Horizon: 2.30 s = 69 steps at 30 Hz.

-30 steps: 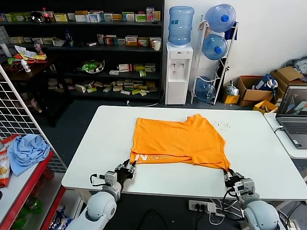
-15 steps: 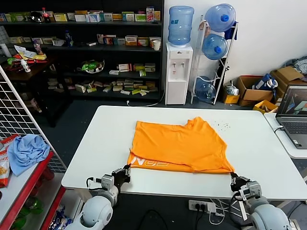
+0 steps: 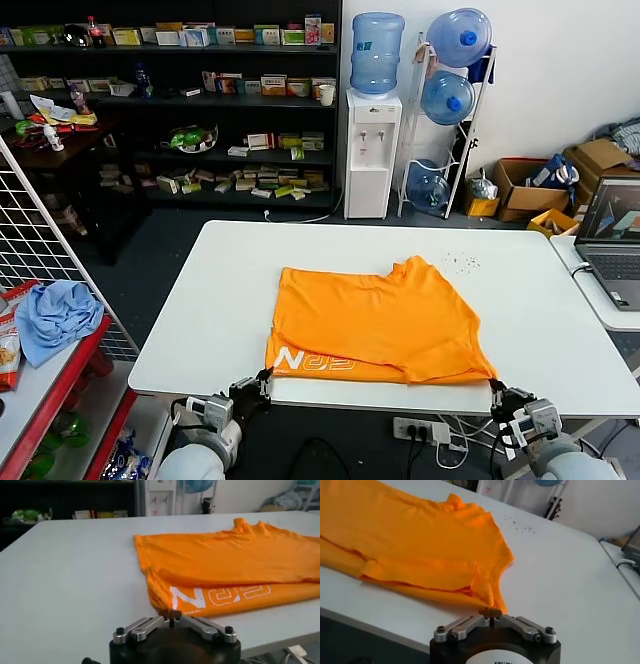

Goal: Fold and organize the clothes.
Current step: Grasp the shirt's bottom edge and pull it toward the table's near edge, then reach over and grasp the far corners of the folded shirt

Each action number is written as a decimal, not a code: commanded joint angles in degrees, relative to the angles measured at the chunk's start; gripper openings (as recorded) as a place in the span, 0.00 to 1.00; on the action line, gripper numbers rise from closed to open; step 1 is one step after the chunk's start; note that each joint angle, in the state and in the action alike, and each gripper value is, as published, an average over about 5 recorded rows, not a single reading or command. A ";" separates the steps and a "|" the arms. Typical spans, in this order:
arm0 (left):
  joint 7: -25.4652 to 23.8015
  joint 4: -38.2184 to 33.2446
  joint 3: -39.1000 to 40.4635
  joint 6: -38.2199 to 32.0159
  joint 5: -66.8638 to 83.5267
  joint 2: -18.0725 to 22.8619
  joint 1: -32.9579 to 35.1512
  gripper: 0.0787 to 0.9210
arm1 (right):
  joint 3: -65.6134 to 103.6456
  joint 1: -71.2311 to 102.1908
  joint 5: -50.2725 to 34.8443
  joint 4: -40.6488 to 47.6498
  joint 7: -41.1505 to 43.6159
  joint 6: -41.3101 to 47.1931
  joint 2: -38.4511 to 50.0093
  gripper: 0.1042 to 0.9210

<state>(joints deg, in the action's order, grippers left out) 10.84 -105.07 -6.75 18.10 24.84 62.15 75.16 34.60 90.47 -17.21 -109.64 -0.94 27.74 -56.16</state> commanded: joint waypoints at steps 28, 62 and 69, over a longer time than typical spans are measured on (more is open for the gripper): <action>-1.15 12.72 6.32 1.52 6.25 -0.27 -27.77 0.88 | -11.05 -34.43 -16.68 20.69 -0.19 -6.25 5.06 0.88; -2.02 47.91 11.57 2.44 10.39 14.80 -48.07 0.88 | -22.62 -63.32 -8.39 60.23 13.55 -0.77 -8.24 0.88; -2.80 50.89 10.96 1.98 8.26 15.88 -47.77 0.88 | -23.27 -63.38 -5.72 63.14 15.31 -3.52 -9.89 0.88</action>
<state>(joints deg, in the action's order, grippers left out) 8.57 -61.53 4.37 20.39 35.23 75.35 29.05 12.27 29.40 -25.61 -52.69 12.63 26.14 -63.89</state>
